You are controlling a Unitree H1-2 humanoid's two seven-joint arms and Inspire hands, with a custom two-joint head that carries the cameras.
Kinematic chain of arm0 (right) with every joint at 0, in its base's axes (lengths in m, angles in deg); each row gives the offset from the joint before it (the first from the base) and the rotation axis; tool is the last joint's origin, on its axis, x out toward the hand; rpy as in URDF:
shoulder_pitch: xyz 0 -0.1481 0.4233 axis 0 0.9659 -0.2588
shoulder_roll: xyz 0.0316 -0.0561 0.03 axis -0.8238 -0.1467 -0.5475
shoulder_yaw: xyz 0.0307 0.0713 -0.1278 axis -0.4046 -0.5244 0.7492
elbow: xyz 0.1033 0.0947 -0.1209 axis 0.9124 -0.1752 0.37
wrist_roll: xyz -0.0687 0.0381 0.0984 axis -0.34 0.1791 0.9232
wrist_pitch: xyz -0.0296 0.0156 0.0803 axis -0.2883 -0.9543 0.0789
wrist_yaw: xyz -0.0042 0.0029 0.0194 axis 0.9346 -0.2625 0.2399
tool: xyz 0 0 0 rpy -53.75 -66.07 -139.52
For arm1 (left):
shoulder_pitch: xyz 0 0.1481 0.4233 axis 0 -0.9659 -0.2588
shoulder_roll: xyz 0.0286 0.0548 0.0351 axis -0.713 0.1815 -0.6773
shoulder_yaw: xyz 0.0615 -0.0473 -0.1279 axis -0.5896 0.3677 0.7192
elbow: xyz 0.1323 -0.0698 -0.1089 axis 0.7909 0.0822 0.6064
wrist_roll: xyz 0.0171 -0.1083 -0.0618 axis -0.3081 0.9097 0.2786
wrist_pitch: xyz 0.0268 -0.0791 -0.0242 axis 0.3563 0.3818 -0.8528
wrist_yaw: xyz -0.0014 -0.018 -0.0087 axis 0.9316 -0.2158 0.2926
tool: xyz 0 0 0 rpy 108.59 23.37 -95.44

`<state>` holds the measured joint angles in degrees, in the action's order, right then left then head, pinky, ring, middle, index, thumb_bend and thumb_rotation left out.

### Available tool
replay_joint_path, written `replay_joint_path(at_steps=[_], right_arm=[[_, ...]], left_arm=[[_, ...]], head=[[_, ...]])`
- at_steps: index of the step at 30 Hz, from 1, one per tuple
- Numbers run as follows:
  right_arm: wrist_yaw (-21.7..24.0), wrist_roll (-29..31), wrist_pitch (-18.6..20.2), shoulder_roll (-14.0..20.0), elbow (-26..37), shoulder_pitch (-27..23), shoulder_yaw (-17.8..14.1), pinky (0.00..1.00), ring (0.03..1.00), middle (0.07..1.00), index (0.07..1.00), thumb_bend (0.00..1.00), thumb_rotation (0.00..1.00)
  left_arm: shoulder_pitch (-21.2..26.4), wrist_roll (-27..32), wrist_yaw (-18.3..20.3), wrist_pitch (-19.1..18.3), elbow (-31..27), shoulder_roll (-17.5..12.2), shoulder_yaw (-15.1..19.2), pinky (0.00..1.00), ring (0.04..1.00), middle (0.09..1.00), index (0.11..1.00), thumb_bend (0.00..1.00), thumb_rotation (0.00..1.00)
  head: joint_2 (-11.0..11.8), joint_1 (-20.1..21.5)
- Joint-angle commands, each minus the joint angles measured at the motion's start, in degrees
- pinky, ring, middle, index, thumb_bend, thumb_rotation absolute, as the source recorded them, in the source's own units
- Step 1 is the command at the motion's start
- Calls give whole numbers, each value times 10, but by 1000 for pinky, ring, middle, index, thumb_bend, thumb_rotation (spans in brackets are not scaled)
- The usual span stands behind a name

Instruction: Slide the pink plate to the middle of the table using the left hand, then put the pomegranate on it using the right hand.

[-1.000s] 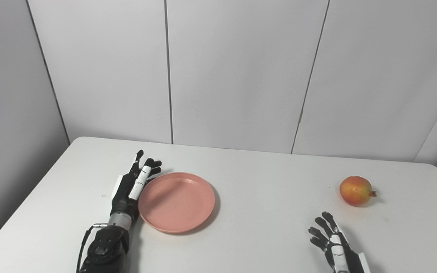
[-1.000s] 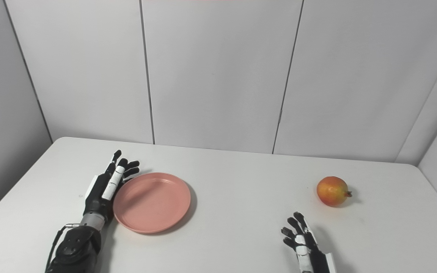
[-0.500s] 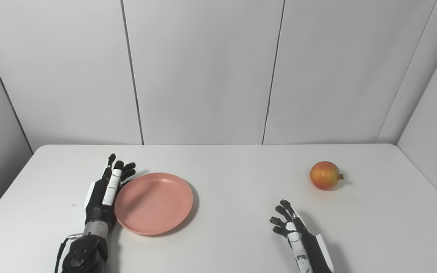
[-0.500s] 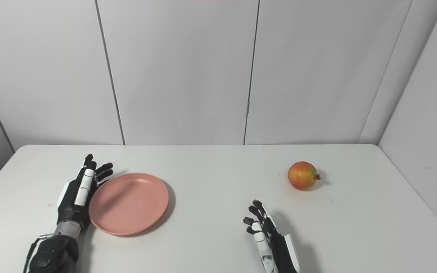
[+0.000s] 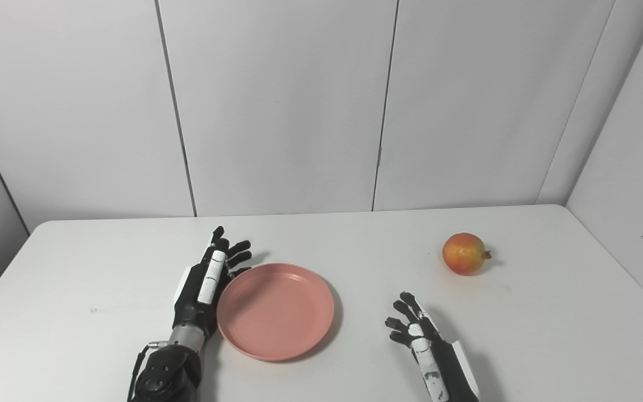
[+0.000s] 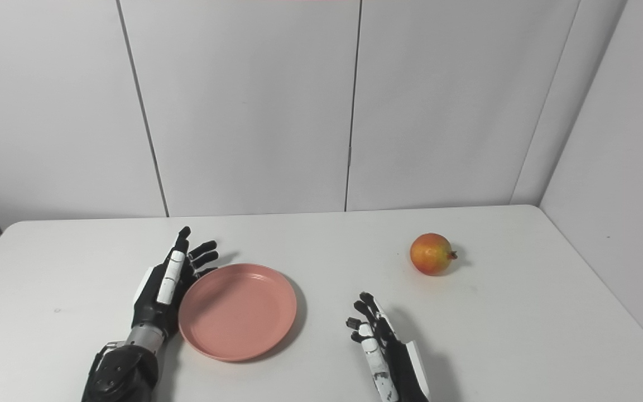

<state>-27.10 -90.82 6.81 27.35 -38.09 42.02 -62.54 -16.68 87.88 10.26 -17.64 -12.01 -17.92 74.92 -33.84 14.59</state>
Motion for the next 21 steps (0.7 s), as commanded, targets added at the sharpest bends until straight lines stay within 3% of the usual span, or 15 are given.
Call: replay_joint_path(at_steps=[1,21], right_arm=[[-5,0,-1,-17,9,39,3,822,827,905,919,750,1000],[-5,20,-13,-12,36,51,-2,798,822,879,898,758,1000]], left_arm=[[6,-5,3,-21,-1,8,-6,712,805,787,1000,898,843],[0,-10,2,-18,3,24,-9,714,802,787,1000,849,831]], head=[[0,0],[3,21]])
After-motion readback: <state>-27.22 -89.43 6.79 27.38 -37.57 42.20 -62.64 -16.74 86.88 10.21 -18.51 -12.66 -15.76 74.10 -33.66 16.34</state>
